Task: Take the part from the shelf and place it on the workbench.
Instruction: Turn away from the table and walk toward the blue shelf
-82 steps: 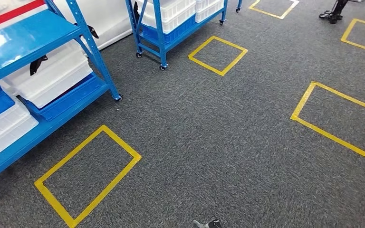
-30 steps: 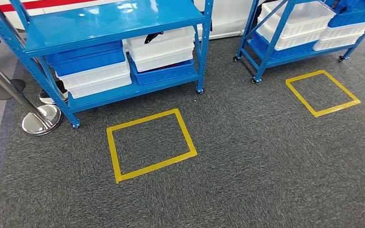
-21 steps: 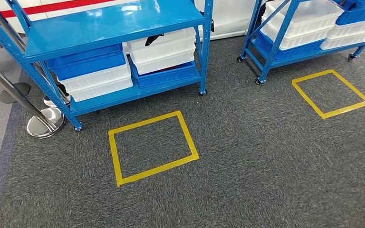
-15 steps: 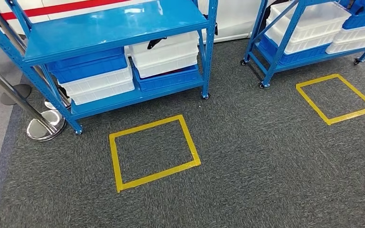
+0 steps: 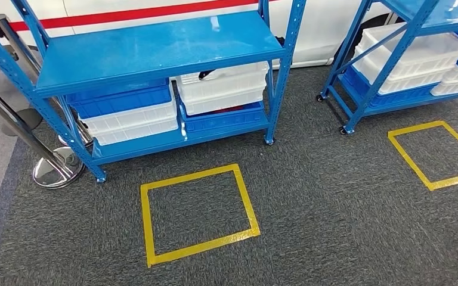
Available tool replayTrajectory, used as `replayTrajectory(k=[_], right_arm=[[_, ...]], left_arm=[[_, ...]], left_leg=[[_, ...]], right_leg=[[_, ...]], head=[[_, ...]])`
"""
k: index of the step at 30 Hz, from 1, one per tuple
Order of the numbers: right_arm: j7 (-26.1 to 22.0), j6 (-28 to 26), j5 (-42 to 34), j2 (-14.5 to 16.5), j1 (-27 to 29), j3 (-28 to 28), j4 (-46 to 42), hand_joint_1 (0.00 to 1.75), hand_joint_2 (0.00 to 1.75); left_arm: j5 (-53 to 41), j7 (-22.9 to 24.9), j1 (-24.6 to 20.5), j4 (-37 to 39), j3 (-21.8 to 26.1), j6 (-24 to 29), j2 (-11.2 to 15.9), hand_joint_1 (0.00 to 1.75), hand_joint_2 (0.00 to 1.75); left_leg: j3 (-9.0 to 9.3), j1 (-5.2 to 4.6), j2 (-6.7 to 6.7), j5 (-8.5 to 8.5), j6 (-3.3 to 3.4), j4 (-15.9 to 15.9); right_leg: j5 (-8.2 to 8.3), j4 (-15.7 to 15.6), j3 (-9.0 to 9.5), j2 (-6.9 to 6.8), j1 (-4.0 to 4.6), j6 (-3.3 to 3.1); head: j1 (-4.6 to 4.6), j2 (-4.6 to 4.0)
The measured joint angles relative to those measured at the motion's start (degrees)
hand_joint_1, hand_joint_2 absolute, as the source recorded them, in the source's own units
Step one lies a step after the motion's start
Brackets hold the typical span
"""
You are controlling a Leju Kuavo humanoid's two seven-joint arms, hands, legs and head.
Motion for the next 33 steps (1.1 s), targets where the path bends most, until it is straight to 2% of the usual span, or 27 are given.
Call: replayTrajectory(k=[2, 3, 4, 5, 6, 7, 8, 9, 10, 11, 12, 13, 14, 16, 17, 18, 21, 22, 23, 24, 26, 27, 28, 29, 31, 32, 33], right_arm=[[-0.16, 0.19, -0.09, -0.19, 0.14, -0.02, 0.09, 0.0, 0.0], [-0.25, 0.31, -0.14, -0.23, -0.01, -0.04, 0.08, 0.0, 0.0], [-0.32, 0.41, -0.18, -0.24, -0.3, -0.05, 0.05, 0.0, 0.0], [-0.42, 0.43, -0.22, -0.21, -0.64, -0.05, -0.02, 0.0, 0.0], [-0.49, 0.38, -0.28, -0.2, -0.87, -0.06, -0.07, 0.0, 0.0], [-0.54, 0.31, -0.34, -0.2, -0.92, -0.06, -0.07, 0.0, 0.0], [-0.61, 0.2, -0.37, -0.21, -0.9, -0.06, -0.07, 0.0, 0.0], [-0.68, 0.1, -0.31, -0.22, -0.83, -0.06, -0.07, 0.0, 0.0], [-0.78, 0.02, -0.18, -0.22, -0.76, -0.06, -0.07, 0.0, 0.0], [-0.9, -0.04, -0.01, -0.22, -0.7, -0.06, -0.07, 0.0, 0.0], [-1.0, -0.03, 0.14, -0.22, -0.67, -0.06, -0.07, 0.0, 0.0], [-1.07, 0.04, 0.22, -0.22, -0.65, -0.06, -0.07, 0.0, 0.0], [-1.1, 0.13, 0.27, -0.22, -0.65, -0.06, -0.07, 0.0, 0.0], [-1.14, 0.38, 0.28, -0.22, -0.64, -0.06, -0.07, 0.0, 0.0], [-1.15, 0.55, 0.29, -0.22, -0.64, -0.06, -0.07, 0.0, 0.0], [-1.14, 0.74, 0.3, -0.22, -0.61, -0.06, -0.07, 0.0, 0.0], [-1.11, 1.09, 0.3, -0.24, -0.5, -0.04, -0.07, 0.0, 0.0], [-1.12, 1.13, 0.3, -0.26, -0.49, -0.04, -0.07, 0.0, 0.0], [-1.13, 1.19, 0.3, -0.28, -0.5, -0.04, -0.07, 0.0, 0.0], [-1.13, 1.26, 0.3, -0.31, -0.48, -0.04, -0.07, 0.0, 0.0], [-1.13, 1.49, 0.3, -0.34, -0.4, -0.04, -0.05, 0.0, 0.0], [-1.12, 1.61, 0.29, -0.36, -0.38, -0.04, -0.05, 0.0, 0.0], [-1.05, 1.72, 0.28, -0.37, -0.38, -0.04, -0.04, 0.0, 0.0], [-0.96, 1.8, 0.28, -0.39, -0.39, -0.04, -0.04, 0.0, 0.0], [-0.79, 1.87, 0.26, -0.49, -0.38, -0.04, -0.03, 0.0, 0.0], [-0.76, 1.87, 0.21, -0.55, -0.36, -0.04, -0.02, 0.0, 0.0], [-0.75, 1.84, 0.13, -0.59, -0.35, -0.04, -0.01, 0.0, 0.0]], left_arm=[[-0.02, -0.27, -0.11, -0.07, -0.01, -0.22, -0.04, 0.0, 0.0], [-0.03, -0.42, -0.28, -0.11, -0.01, -0.25, -0.07, 0.0, 0.0], [-0.03, -0.54, -0.6, -0.15, -0.01, -0.22, -0.08, 0.0, 0.0], [-0.03, -0.63, -0.94, -0.17, 0.0, -0.15, -0.09, 0.0, 0.0], [-0.03, -0.68, -1.21, -0.18, 0.01, -0.07, -0.09, 0.0, 0.0], [-0.04, -0.68, -1.4, -0.19, 0.01, 0.01, -0.09, 0.0, 0.0], [-0.04, -0.66, -1.45, -0.19, 0.02, 0.11, -0.09, 0.0, 0.0], [-0.05, -0.62, -1.45, -0.2, 0.02, 0.2, -0.09, 0.0, 0.0], [-0.05, -0.57, -1.41, -0.2, 0.02, 0.26, -0.09, 0.0, 0.0], [-0.06, -0.53, -1.36, -0.2, 0.03, 0.34, -0.09, 0.0, 0.0], [-0.07, -0.5, -1.31, -0.2, 0.03, 0.39, -0.09, 0.0, 0.0], [-0.07, -0.5, -1.27, -0.2, 0.04, 0.43, -0.09, 0.0, 0.0], [-0.08, -0.5, -1.25, -0.2, 0.05, 0.46, -0.09, 0.0, 0.0], [-0.08, -0.49, -1.19, -0.2, 0.07, 0.61, -0.09, 0.0, 0.0], [-0.09, -0.49, -1.17, -0.2, 0.07, 0.72, -0.09, 0.0, 0.0], [-0.11, -0.47, -1.15, -0.21, 0.07, 0.81, -0.1, 0.0, 0.0], [-0.16, -0.38, -1.1, -0.25, 0.07, 0.92, -0.12, 0.0, 0.0], [-0.16, -0.34, -1.13, -0.25, 0.07, 0.94, -0.14, 0.0, 0.0], [-0.16, -0.28, -1.18, -0.26, 0.07, 0.96, -0.16, 0.0, 0.0], [-0.16, -0.22, -1.23, -0.27, 0.07, 0.95, -0.21, 0.0, 0.0], [-0.17, -0.14, -1.24, -0.28, 0.07, 0.95, -0.28, 0.0, 0.0], [-0.18, -0.11, -1.19, -0.29, 0.07, 0.95, -0.31, 0.0, 0.0], [-0.19, -0.1, -1.17, -0.29, 0.07, 0.95, -0.33, 0.0, 0.0], [-0.19, -0.1, -1.18, -0.29, 0.07, 0.95, -0.38, 0.0, 0.0], [-0.21, -0.13, -1.27, -0.34, 0.07, 0.9, -0.55, 0.0, 0.0], [-0.24, -0.14, -1.33, -0.38, 0.07, 0.87, -0.67, 0.0, 0.0], [-0.28, -0.1, -1.41, -0.42, 0.07, 0.85, -0.75, 0.0, 0.0]], left_leg=[[2.04, -0.26, -0.28, -2.57, -0.55, 0.49], [2.83, -0.37, -0.36, -3.55, -0.91, 0.63], [3.05, -0.45, -0.47, -3.73, -1.33, 1.41], [2.3, -0.45, -0.42, -3.05, -1.72, 3.01], [0.78, -0.35, -0.21, -1.57, -2.06, 5.97], [-1.64, -0.27, 0.07, -0.25, -2.41, 9.81], [-4.14, -0.18, 0.41, -0.13, -2.75, 13.57], [-6.39, -0.08, 0.73, -1.46, -3.07, 16.4], [-8.23, 0.03, 0.92, -4.02, -3.33, 18.02], [-9.61, 0.15, 1.02, -6.69, -3.5, 18.59], [-10.48, 0.23, 1.08, -8.36, -3.58, 18.11], [-10.83, 0.3, 1.14, -8.3, -3.59, 16.55], [-10.61, 0.33, 1.19, -6.22, -3.48, 13.81], [-9.52, 0.21, 1.5, 0.35, -2.93, 6.94], [-9.17, 0.09, 1.68, 2.46, -2.55, 4.53], [-9.08, -0.06, 1.81, 3.61, -2.14, 3.27], [-8.8, -0.04, 1.64, 4.5, -1.0, 2.44], [-8.51, 0.11, 1.58, 4.81, -0.64, 2.03], [-8.26, 0.27, 1.57, 5.09, -0.34, 1.63], [-8.08, 0.31, 1.59, 5.2, -0.12, 1.45], [-8.07, 0.23, 1.54, 5.08, 0.15, 1.44], [-8.01, 0.18, 1.5, 4.96, 0.19, 1.46], [-7.89, 0.14, 1.41, 4.82, 0.17, 1.49], [-7.67, 0.13, 1.28, 4.63, 0.11, 1.52], [-7.2, 0.0, 1.03, 4.08, -0.21, 1.66], [-7.08, -0.1, 0.92, 3.79, -0.46, 1.77], [-7.03, -0.19, 0.85, 3.56, -0.74, 1.84]], right_leg=[[11.32, -5.18, -0.84, 0.16, 0.25, -0.75], [14.86, -6.18, -1.0, 0.27, 0.37, -1.15], [15.72, -6.2, -0.97, 0.36, 0.49, -1.57], [15.2, -6.0, -0.66, 0.37, 0.44, -1.97], [14.69, -6.26, -0.2, 0.33, 0.37, -2.4], [14.27, -6.67, 0.41, 0.28, 0.29, -2.77], [13.83, -7.1, 1.12, 0.24, 0.18, -3.02], [13.32, -7.38, 1.86, 0.25, 0.17, -3.2], [12.78, -7.53, 2.57, 0.31, 0.15, -3.28], [12.23, -7.6, 3.25, 0.39, 0.15, -3.28], [11.72, -7.61, 3.89, 0.46, 0.16, -3.25], [11.25, -7.6, 4.51, 0.51, 0.16, -3.19], [10.82, -7.61, 5.14, 0.51, 0.17, -3.09], [10.12, -7.6, 6.16, 0.42, 0.23, -2.78], [9.88, -7.61, 6.39, 0.37, 0.29, -2.53], [9.7, -7.63, 6.5, 0.32, 0.34, -2.22], [9.34, -7.82, 6.82, 0.17, 0.41, -1.08], [8.69, -7.12, 6.6, 0.15, 0.41, -0.79], [7.46, -5.37, 5.84, 0.17, 0.42, -0.56], [5.69, -2.35, 4.42, 0.19, 0.35, -0.42], [2.44, 4.89, 0.75, 0.22, 0.36, -0.27], [1.97, 7.13, -0.46, 0.21, 0.37, -0.24], [2.75, 7.12, -0.59, 0.21, 0.37, -0.27], [4.53, 4.81, 0.49, 0.22, 0.37, -0.38], [8.37, -3.03, 4.38, 0.32, 0.48, -0.76], [9.35, -6.07, 5.88, 0.39, 0.55, -0.97], [9.59, -7.76, 6.69, 0.47, 0.63, -1.16]], head=[[-0.01, 0.0], [0.01, 0.0], [0.01, 0.0], [0.01, 0.01], [0.01, 0.01], [0.01, 0.01], [0.01, 0.02], [0.01, 0.01], [0.0, 0.01], [0.0, 0.02], [0.0, 0.01], [0.0, 0.01], [0.01, 0.01], [0.01, 0.01], [0.02, 0.01], [0.02, 0.01], [0.02, 0.0], [0.02, 0.0], [0.02, 0.0], [0.02, 0.0], [0.03, 0.0], [0.03, 0.0], [0.03, 0.0], [0.03, 0.0], [0.03, 0.0], [0.03, 0.0], [0.03, 0.0]])
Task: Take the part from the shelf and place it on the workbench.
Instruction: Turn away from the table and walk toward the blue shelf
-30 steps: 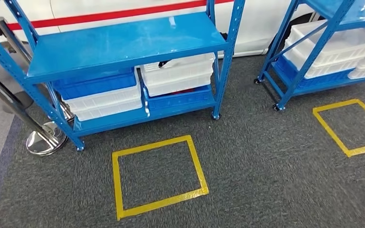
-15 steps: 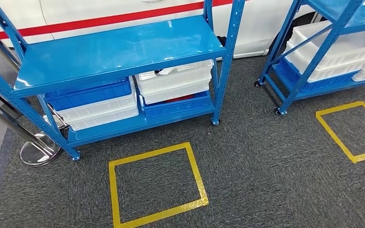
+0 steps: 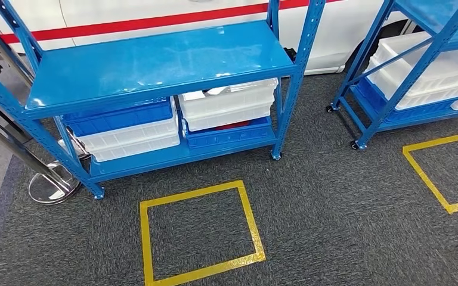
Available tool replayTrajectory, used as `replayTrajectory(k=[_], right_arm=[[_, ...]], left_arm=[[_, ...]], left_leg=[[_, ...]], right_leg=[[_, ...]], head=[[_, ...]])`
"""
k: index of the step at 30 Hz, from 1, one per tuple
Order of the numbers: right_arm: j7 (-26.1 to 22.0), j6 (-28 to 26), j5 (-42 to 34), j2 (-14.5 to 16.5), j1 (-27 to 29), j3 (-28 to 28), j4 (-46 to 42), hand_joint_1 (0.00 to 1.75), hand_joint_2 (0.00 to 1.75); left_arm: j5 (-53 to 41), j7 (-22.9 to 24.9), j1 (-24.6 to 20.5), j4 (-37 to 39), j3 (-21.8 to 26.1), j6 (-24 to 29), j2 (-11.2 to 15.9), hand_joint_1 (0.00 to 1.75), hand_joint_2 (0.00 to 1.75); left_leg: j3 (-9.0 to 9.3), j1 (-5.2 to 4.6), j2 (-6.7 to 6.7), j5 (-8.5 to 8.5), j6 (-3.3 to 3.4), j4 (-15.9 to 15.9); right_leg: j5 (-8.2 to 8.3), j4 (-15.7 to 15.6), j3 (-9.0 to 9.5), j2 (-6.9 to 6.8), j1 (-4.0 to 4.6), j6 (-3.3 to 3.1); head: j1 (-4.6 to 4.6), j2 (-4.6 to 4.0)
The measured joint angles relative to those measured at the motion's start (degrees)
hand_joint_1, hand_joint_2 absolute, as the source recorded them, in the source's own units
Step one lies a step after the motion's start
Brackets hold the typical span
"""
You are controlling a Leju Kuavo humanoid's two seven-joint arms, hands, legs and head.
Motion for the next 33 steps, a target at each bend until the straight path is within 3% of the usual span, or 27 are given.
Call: replayTrajectory(k=[3, 5, 8, 9, 10, 11, 13, 14, 16, 19, 21, 23, 25, 26, 27, 30, 31, 33], right_arm=[[-0.01, -0.12, -0.24, -0.01, 0.06, 0.0, 0.01, 0.0, 0.0], [-0.03, -0.15, -0.34, 0.01, 0.11, 0.0, 0.01, 0.0, 0.0], [0.0, -0.14, -0.5, 0.02, 0.16, 0.0, 0.02, 0.0, 0.0], [0.05, -0.13, -0.55, 0.02, 0.19, 0.0, 0.03, 0.0, 0.0], [0.11, -0.1, -0.59, 0.02, 0.23, 0.0, 0.04, 0.0, 0.0], [0.2, -0.08, -0.6, 0.02, 0.25, 0.0, 0.05, 0.0, 0.0], [0.44, 0.0, -0.57, 0.02, 0.27, 0.0, 0.05, 0.0, 0.0], [0.57, 0.04, -0.55, 0.03, 0.24, 0.0, 0.05, 0.0, 0.0], [0.72, 0.09, -0.5, 0.04, 0.2, 0.0, 0.05, 0.0, 0.0], [0.73, 0.09, -0.48, 0.04, 0.16, 0.0, 0.05, 0.0, 0.0], [0.97, 0.13, -0.26, 0.04, 0.14, 0.01, 0.05, 0.0, 0.0], [1.29, 0.2, 0.03, 0.03, 0.1, 0.02, 0.05, 0.0, 0.0], [1.39, 0.25, 0.12, 0.02, 0.05, 0.02, 0.05, 0.0, 0.0], [1.41, 0.26, 0.12, 0.02, 0.01, 0.02, 0.05, 0.0, 0.0], [1.46, 0.27, 0.12, 0.01, -0.04, 0.02, 0.05, 0.0, 0.0], [1.72, 0.27, 0.12, -0.02, -0.01, 0.03, 0.05, 0.0, 0.0], [1.77, 0.27, 0.11, -0.03, 0.01, 0.03, 0.06, 0.0, 0.0], [1.82, 0.28, 0.11, -0.03, 0.02, 0.04, 0.07, 0.0, 0.0]], left_arm=[[-0.07, 0.33, -0.34, -0.1, 0.0, -0.06, -0.13, 0.0, 0.0], [-0.08, 0.56, -0.57, -0.15, 0.0, -0.07, -0.15, 0.0, 0.0], [-0.08, 0.8, -0.68, -0.16, 0.0, 0.01, -0.14, 0.0, 0.0], [-0.08, 0.89, -0.65, -0.16, 0.0, 0.05, -0.14, 0.0, 0.0], [-0.08, 0.96, -0.61, -0.16, 0.0, 0.11, -0.14, 0.0, 0.0], [-0.08, 1.01, -0.59, -0.16, 0.01, 0.16, -0.14, 0.0, 0.0], [-0.08, 0.98, -0.64, -0.16, 0.05, 0.22, -0.14, 0.0, 0.0], [-0.08, 0.9, -0.68, -0.16, 0.1, 0.21, -0.14, 0.0, 0.0], [-0.08, 0.74, -0.75, -0.16, 0.18, 0.18, -0.15, 0.0, 0.0], [-0.08, 0.67, -0.78, -0.16, 0.21, 0.16, -0.15, 0.0, 0.0], [-0.05, 0.15, -0.61, -0.19, 0.72, -0.28, -0.23, 0.0, 0.0], [-0.04, -0.45, -0.41, -0.24, 1.37, -0.83, -0.44, 0.0, 0.0], [-0.04, -0.57, -0.3, -0.27, 1.6, -0.95, -0.58, 0.0, 0.0], [-0.04, -0.57, -0.22, -0.27, 1.69, -0.93, -0.59, 0.0, 0.0], [-0.04, -0.57, -0.17, -0.27, 1.81, -0.92, -0.62, 0.0, 0.0], [-0.04, -0.56, -0.15, -0.28, 2.21, -0.8, -0.79, 0.0, 0.0], [-0.04, -0.56, -0.16, -0.29, 2.33, -0.76, -0.83, 0.0, 0.0], [-0.04, -0.5, -0.17, -0.29, 2.48, -0.71, -0.85, 0.0, 0.0]], left_leg=[[0.18, 0.02, -0.07, -0.46, -0.91, -0.05], [-0.58, 0.1, 0.1, -2.02, -1.59, 2.17], [-5.87, 0.45, 0.35, -6.76, -2.45, 12.72], [-7.49, 0.56, 0.36, -7.35, -2.63, 15.47], [-8.23, 0.63, 0.38, -6.78, -2.72, 16.29], [-7.85, 0.66, 0.4, -5.13, -2.73, 14.85], [-4.71, 0.62, 0.64, -0.63, -2.38, 7.4], [-3.12, 0.49, 0.83, 0.77, -2.11, 3.88], [-1.59, 0.25, 1.15, 1.4, -1.7, 0.49], [-1.5, 0.15, 1.16, 1.27, -1.61, 0.17], [-1.37, 0.16, 0.96, 1.5, -0.88, -0.3], [-1.13, 0.36, 0.71, 1.96, 0.33, -0.91], [-0.98, 0.51, 0.65, 2.13, 0.87, -1.2], [-0.95, 0.5, 0.59, 2.06, 0.87, -1.14], [-0.87, 0.52, 0.48, 1.96, 0.79, -1.06], [-0.72, 0.44, -0.04, 1.33, 0.13, -0.37], [-0.83, 0.34, -0.17, 1.11, -0.2, -0.07], [-1.03, 0.21, -0.31, 0.92, -0.86, 0.2]], right_leg=[[-0.29, -0.81, 0.39, 0.01, 0.03, -0.77], [-0.33, -1.21, 0.77, -0.15, -0.26, -1.42], [-0.62, -1.33, 1.12, -0.41, -0.33, -1.95], [-0.72, -1.32, 1.21, -0.45, -0.29, -2.0], [-0.83, -1.31, 1.33, -0.46, -0.27, -2.0], [-0.95, -1.3, 1.52, -0.46, -0.26, -1.94], [-1.23, -1.3, 2.08, -0.47, -0.23, -1.69], [-1.38, -1.27, 2.3, -0.48, -0.14, -1.5], [-1.56, -1.22, 2.5, -0.5, 0.05, -1.24], [-1.61, -1.13, 2.46, -0.5, 0.14, -1.15], [-1.85, -0.95, 2.38, -0.62, 0.04, -0.5], [-5.3, 4.88, -0.27, -0.59, -0.16, 0.48], [-9.2, 13.44, -4.35, -0.43, -0.26, 0.99], [-9.16, 14.91, -5.15, -0.43, -0.33, 1.11], [-7.96, 14.03, -4.78, -0.43, -0.43, 1.19], [-2.46, 3.25, 0.26, -0.2, -0.78, 1.11], [-1.69, 0.73, 1.35, -0.06, -0.79, 0.9], [-1.72, -0.53, 1.78, 0.12, -0.52, 0.28]], head=[[-0.01, 0.0], [-0.03, 0.0], [-0.03, 0.0], [-0.03, 0.0], [-0.03, 0.0], [-0.03, 0.0], [-0.03, 0.0], [-0.03, 0.0], [-0.03, 0.0], [-0.03, 0.0], [-0.02, 0.0], [-0.01, 0.0], [-0.01, 0.01], [0.0, 0.0], [0.0, 0.0], [0.0, 0.0], [-0.01, 0.0], [-0.01, 0.01]])
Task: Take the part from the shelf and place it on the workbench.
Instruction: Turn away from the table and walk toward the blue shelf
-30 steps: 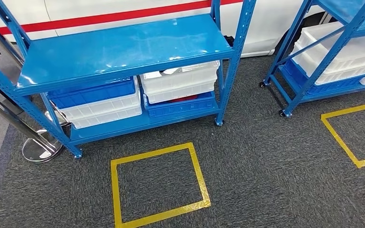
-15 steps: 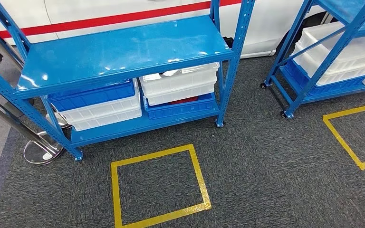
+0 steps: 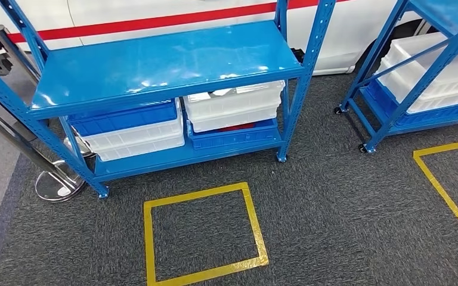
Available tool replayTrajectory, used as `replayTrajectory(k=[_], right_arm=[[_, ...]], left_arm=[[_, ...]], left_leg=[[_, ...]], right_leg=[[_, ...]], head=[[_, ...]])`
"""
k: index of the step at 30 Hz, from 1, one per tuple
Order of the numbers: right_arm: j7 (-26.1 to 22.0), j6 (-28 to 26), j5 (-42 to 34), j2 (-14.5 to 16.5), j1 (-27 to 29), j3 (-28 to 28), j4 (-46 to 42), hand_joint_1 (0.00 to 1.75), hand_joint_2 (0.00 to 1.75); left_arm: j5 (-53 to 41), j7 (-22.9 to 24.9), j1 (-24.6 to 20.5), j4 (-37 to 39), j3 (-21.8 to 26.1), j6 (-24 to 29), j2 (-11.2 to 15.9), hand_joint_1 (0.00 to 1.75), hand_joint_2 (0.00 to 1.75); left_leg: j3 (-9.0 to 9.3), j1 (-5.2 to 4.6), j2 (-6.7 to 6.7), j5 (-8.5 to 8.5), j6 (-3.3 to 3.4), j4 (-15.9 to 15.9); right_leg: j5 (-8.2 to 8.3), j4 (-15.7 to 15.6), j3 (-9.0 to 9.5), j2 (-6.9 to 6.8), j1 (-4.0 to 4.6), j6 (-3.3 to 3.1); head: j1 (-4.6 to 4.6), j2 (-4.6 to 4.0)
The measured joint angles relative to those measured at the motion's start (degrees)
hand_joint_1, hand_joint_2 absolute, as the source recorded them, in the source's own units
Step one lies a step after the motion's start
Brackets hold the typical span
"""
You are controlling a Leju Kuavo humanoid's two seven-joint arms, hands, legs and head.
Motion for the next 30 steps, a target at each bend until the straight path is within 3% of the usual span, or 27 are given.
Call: replayTrajectory(k=[2, 4, 7, 8, 9, 11, 13, 15, 18, 20, 22, 24, 25, 26, 28, 30], right_arm=[[-0.06, 0.02, 0.02, 0.03, 0.01, 0.01, 0.0, 0.0, 0.0], [-0.16, 0.02, 0.1, 0.09, -0.07, 0.05, 0.0, 0.0, 0.0], [-0.18, 0.02, 0.21, 0.15, -0.1, 0.25, 0.01, 0.0, 0.0], [-0.15, 0.03, 0.21, 0.15, -0.08, 0.3, 0.02, 0.0, 0.0], [-0.12, 0.03, 0.21, 0.15, -0.08, 0.31, 0.02, 0.0, 0.0], [-0.05, 0.02, 0.2, 0.16, -0.12, 0.33, 0.02, 0.0, 0.0], [0.09, 0.0, 0.17, 0.25, -0.15, 0.33, 0.02, 0.0, 0.0], [0.24, -0.1, 0.13, 0.33, -0.15, 0.33, 0.02, 0.0, 0.0], [0.43, -0.4, 0.01, 0.32, -0.26, 0.32, 0.01, 0.0, 0.0], [0.55, -0.49, -0.1, 0.29, -0.38, 0.32, 0.0, 0.0, 0.0], [0.58, -0.52, -0.2, 0.23, -0.33, 0.31, 0.01, 0.0, 0.0], [0.57, -0.54, -0.3, 0.16, -0.38, 0.31, 0.01, 0.0, 0.0], [0.57, -0.54, -0.33, 0.12, -0.43, 0.31, 0.0, 0.0, 0.0], [0.63, -0.55, -0.34, 0.08, -0.46, 0.31, 0.0, 0.0, 0.0], [0.73, -0.56, -0.34, -0.02, -0.25, 0.31, 0.08, 0.0, 0.0], [0.79, -0.55, -0.36, -0.07, -0.2, 0.31, 0.15, 0.0, 0.0]], left_arm=[[0.0, 0.1, 0.01, 0.0, 0.07, 0.11, 0.01, 0.0, 0.0], [0.0, 0.24, -0.04, 0.0, 0.14, 0.22, 0.02, 0.0, 0.0], [-0.01, 0.44, 0.01, 0.0, 0.17, 0.46, 0.02, 0.0, 0.0], [-0.02, 0.48, 0.11, 0.0, 0.17, 0.55, 0.02, 0.0, 0.0], [-0.03, 0.52, 0.22, 0.0, 0.17, 0.59, 0.02, 0.0, 0.0], [-0.04, 0.61, 0.31, 0.0, 0.2, 0.41, 0.03, 0.0, 0.0], [-0.03, 0.67, 0.24, -0.01, 0.28, -0.04, 0.09, 0.0, 0.0], [-0.02, 0.79, 0.16, -0.02, 0.38, -0.36, 0.15, 0.0, 0.0], [-0.01, 1.2, 0.35, -0.03, 0.64, -0.39, 0.16, 0.0, 0.0], [0.02, 1.46, 0.38, -0.04, 1.05, -0.39, 0.16, 0.0, 0.0], [0.04, 1.8, 0.4, -0.04, 1.43, -0.43, 0.15, 0.0, 0.0], [0.07, 2.15, 0.6, -0.04, 1.72, -0.46, 0.15, 0.0, 0.0], [0.08, 2.28, 0.68, -0.04, 1.84, -0.46, 0.15, 0.0, 0.0], [0.08, 2.38, 0.73, -0.04, 1.97, -0.48, 0.14, 0.0, 0.0], [0.1, 2.57, 0.77, -0.04, 2.21, -0.49, 0.11, 0.0, 0.0], [0.11, 2.77, 0.72, -0.05, 2.57, -0.47, 0.11, 0.0, 0.0]], left_leg=[[0.08, 0.17, -0.02, -0.17, -0.62, 0.02], [-0.91, 0.3, 0.22, -1.94, -1.21, 2.56], [-6.2, 0.42, 0.63, -7.08, -1.8, 13.7], [-7.57, 0.43, 0.67, -7.66, -1.85, 16.36], [-7.84, 0.42, 0.68, -7.0, -1.79, 16.68], [-5.15, 0.34, 0.75, -3.01, -1.26, 10.66], [-1.48, -0.03, 1.18, -0.56, -0.39, 2.87], [0.01, -0.4, 1.47, -0.86, 0.34, -0.55], [1.34, -0.23, 1.14, -0.72, 1.46, -1.76], [2.6, -0.1, 1.03, -0.76, 2.12, -1.99], [3.46, -0.13, 1.0, -1.5, 2.29, -1.99], [4.73, -0.12, 0.89, -2.61, 2.16, -1.98], [5.62, -0.06, 0.81, -3.29, 2.04, -1.98], [6.61, 0.01, 0.72, -4.09, 1.89, -1.98], [8.38, 0.05, 0.55, -5.82, 1.44, -1.96], [9.87, -0.06, 0.54, -7.19, 0.71, -2.3]], right_leg=[[0.12, -0.17, 0.04, -0.09, 0.0, -0.74], [0.21, -0.47, 0.22, -0.3, -0.2, -1.46], [0.12, -0.51, 0.26, -0.67, -0.1, -1.91], [0.09, -0.49, 0.29, -0.76, -0.03, -1.95], [0.06, -0.48, 0.34, -0.81, 0.02, -1.96], [-0.26, -0.5, 0.62, -0.79, 0.1, -1.89], [-0.77, -0.58, 1.01, -0.87, 0.23, -1.51], [-0.75, -0.65, 1.4, -1.07, 0.27, -0.62], [-0.32, 0.33, 1.75, -1.13, 0.15, 0.65], [-2.18, 4.25, -0.4, -0.9, -0.06, 1.22], [-4.81, 11.23, -5.02, -0.67, -0.11, 1.62], [-6.04, 14.55, -8.56, -0.6, -0.12, 1.72], [-5.53, 13.4, -8.96, -0.6, -0.15, 1.69], [-3.95, 10.54, -8.53, -0.62, -0.19, 1.64], [1.84, 3.84, -7.08, -0.67, -0.13, 1.29], [5.01, 0.94, -6.25, -0.64, 0.17, 0.42]], head=[[0.0, 0.0], [-0.02, -0.01], [-0.02, -0.01], [-0.02, -0.01], [-0.02, -0.01], [-0.02, -0.01], [-0.02, -0.01], [-0.02, -0.01], [-0.01, 0.0], [0.01, 0.0], [0.03, -0.01], [0.02, -0.01], [0.02, -0.01], [0.02, -0.01], [0.03, 0.0], [0.0, 0.0]])
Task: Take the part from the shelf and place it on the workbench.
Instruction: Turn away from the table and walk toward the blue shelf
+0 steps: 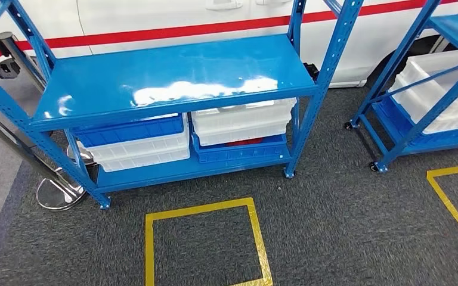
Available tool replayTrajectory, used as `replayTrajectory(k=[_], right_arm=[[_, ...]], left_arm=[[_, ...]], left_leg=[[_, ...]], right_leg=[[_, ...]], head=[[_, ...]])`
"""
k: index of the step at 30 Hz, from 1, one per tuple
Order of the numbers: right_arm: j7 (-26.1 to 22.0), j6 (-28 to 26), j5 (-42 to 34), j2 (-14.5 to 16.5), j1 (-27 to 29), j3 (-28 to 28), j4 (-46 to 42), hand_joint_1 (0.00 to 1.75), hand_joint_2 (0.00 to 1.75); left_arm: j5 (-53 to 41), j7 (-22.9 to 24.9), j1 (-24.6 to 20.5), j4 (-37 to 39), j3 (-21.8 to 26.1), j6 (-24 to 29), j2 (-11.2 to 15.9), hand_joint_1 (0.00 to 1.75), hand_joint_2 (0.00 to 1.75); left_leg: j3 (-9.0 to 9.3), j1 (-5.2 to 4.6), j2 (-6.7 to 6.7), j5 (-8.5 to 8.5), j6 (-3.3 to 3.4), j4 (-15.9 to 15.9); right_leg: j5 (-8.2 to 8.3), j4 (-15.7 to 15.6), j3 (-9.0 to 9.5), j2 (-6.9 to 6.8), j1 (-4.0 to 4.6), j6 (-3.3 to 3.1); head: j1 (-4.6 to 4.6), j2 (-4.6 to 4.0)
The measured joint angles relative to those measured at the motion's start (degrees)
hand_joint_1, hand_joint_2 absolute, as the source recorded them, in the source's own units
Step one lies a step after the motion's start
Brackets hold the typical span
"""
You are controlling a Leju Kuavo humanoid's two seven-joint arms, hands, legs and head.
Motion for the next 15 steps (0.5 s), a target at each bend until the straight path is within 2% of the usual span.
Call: replayTrajectory(k=[1, 2, 3, 4, 5, 6, 7, 8, 9, 10, 11, 12, 14, 15], right_arm=[[0.03, 0.01, 0.01, -0.01, -0.11, 0.0, -0.01, 0.0, 0.0], [0.08, 0.03, 0.02, 0.01, -0.21, 0.0, -0.04, 0.0, 0.0], [0.15, 0.03, 0.04, 0.02, -0.25, 0.0, -0.07, 0.0, 0.0], [0.25, 0.03, 0.05, 0.02, -0.21, 0.0, -0.07, 0.0, 0.0], [0.34, 0.03, 0.07, 0.02, -0.15, 0.0, -0.07, 0.0, 0.0], [0.41, 0.03, 0.08, 0.01, -0.08, 0.0, -0.06, 0.0, 0.0], [0.46, 0.03, 0.09, 0.01, -0.04, 0.0, -0.06, 0.0, 0.0], [0.5, 0.03, 0.1, 0.01, -0.04, 0.0, -0.06, 0.0, 0.0], [0.53, 0.03, 0.1, 0.01, -0.04, 0.0, -0.06, 0.0, 0.0], [0.56, 0.02, 0.1, 0.01, -0.04, 0.0, -0.06, 0.0, 0.0], [0.58, 0.02, 0.1, 0.01, -0.04, 0.0, -0.06, 0.0, 0.0], [0.6, -0.01, 0.1, 0.01, 0.01, 0.0, -0.05, 0.0, 0.0], [0.64, -0.11, 0.13, 0.02, -0.03, 0.01, 0.03, 0.0, 0.0], [0.69, -0.19, 0.14, 0.03, -0.05, 0.01, 0.08, 0.0, 0.0]], left_arm=[[0.0, 0.07, -0.13, -0.01, 0.16, 0.02, 0.0, 0.0, 0.0], [0.0, 0.1, -0.32, -0.03, 0.3, 0.03, 0.0, 0.0, 0.0], [0.0, 0.11, -0.5, -0.04, 0.39, 0.06, 0.0, 0.0, 0.0], [0.0, 0.1, -0.64, -0.05, 0.44, 0.12, 0.0, 0.0, 0.0], [0.0, 0.09, -0.7, -0.06, 0.46, 0.21, 0.0, 0.0, 0.0], [-0.01, 0.05, -0.63, -0.06, 0.48, 0.33, 0.01, 0.0, 0.0], [-0.02, -0.01, -0.53, -0.06, 0.49, 0.45, 0.01, 0.0, 0.0], [-0.03, -0.08, -0.42, -0.06, 0.49, 0.54, 0.02, 0.0, 0.0], [-0.05, -0.17, -0.31, -0.06, 0.49, 0.58, 0.02, 0.0, 0.0], [-0.06, -0.26, -0.25, -0.06, 0.49, 0.59, 0.02, 0.0, 0.0], [-0.07, -0.34, -0.21, -0.06, 0.49, 0.58, 0.02, 0.0, 0.0], [-0.07, -0.43, -0.12, -0.06, 0.49, 0.57, 0.02, 0.0, 0.0], [-0.07, -0.58, 0.12, -0.06, 0.49, 0.56, 0.08, 0.0, 0.0], [-0.07, -0.62, 0.23, -0.08, 0.49, 0.56, 0.07, 0.0, 0.0]], left_leg=[[0.5, -0.06, -0.01, 0.02, -0.39, 0.1], [0.26, -0.05, 0.04, 0.67, -0.75, 1.14], [-0.81, 0.0, 0.09, 2.04, -1.09, 3.68], [-3.09, 0.05, 0.12, 3.49, -1.4, 7.48], [-5.94, 0.11, 0.17, 4.12, -1.69, 11.79], [-8.79, 0.19, 0.22, 3.48, -1.96, 15.48], [-11.29, 0.25, 0.23, 1.33, -2.17, 17.85], [-13.34, 0.32, 0.23, -1.73, -2.31, 18.86], [-14.83, 0.38, 0.24, -4.58, -2.36, 18.57], [-15.85, 0.42, 0.25, -6.08, -2.33, 17.16], [-16.46, 0.43, 0.26, -5.39, -2.17, 14.79], [-16.73, 0.41, 0.31, -2.02, -1.92, 11.63], [-17.03, 0.14, 0.41, 7.81, -1.13, 6.01], [-17.12, -0.03, 0.43, 11.2, -0.7, 4.63]], right_leg=[[-0.5, -0.05, 0.37, 0.09, 0.15, -0.57], [-1.06, -0.24, 1.02, 0.19, 0.11, -1.07], [-1.59, -0.63, 1.84, 0.23, 0.0, -1.5], [-2.17, -1.0, 2.81, 0.23, -0.09, -1.84], [-2.73, -1.37, 3.92, 0.17, -0.21, -2.07], [-3.38, -1.66, 5.02, 0.13, -0.22, -2.22], [-4.03, -1.85, 6.12, 0.18, -0.24, -2.31], [-4.72, -1.97, 7.27, 0.32, -0.25, -2.34], [-5.53, -2.05, 8.43, 0.52, -0.25, -2.33], [-6.37, -2.1, 9.59, 0.7, -0.26, -2.27], [-7.26, -2.12, 10.74, 0.84, -0.25, -2.16], [-8.11, -2.16, 11.68, 0.9, -0.24, -2.04], [-9.67, -1.94, 12.96, 1.04, -0.05, -1.52], [-10.29, -1.95, 13.27, 1.12, 0.01, -1.14]], head=[[-0.02, 0.0], [-0.04, 0.01], [-0.04, 0.0], [-0.04, 0.01], [-0.05, 0.01], [-0.04, 0.0], [-0.04, 0.0], [-0.05, 0.0], [-0.05, 0.0], [-0.05, 0.0], [-0.05, 0.0], [-0.04, 0.0], [-0.03, -0.01], [-0.03, 0.0]])
